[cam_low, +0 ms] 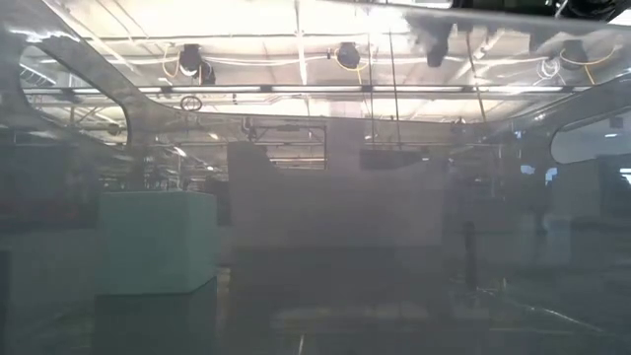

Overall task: Sort & place blocks by color
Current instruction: Put the yellow-green round block into the grey bin

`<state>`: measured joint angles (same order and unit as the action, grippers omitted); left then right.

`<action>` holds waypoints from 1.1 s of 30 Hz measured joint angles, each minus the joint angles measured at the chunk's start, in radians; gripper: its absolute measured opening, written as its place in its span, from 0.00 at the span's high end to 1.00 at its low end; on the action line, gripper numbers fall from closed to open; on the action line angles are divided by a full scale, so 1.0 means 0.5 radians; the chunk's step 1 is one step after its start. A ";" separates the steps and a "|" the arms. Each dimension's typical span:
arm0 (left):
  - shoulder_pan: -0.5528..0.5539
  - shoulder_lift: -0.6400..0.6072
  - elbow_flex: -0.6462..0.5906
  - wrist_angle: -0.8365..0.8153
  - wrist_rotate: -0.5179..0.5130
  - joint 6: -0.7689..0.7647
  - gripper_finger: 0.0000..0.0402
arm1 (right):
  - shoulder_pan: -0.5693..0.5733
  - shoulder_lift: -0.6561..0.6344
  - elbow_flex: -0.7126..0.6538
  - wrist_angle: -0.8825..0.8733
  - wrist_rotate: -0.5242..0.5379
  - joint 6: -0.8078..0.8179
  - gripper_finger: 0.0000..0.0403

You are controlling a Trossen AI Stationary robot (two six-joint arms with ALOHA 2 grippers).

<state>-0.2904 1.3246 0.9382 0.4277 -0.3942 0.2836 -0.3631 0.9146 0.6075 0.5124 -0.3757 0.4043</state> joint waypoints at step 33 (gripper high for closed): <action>0.129 0.411 0.001 0.261 -0.371 0.503 0.68 | 0.753 0.782 -0.002 0.880 0.641 0.900 0.47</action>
<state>-0.2261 1.5303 0.9386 0.5580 -0.5799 0.5353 0.0135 1.3054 0.6067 0.9522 -0.0553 0.8542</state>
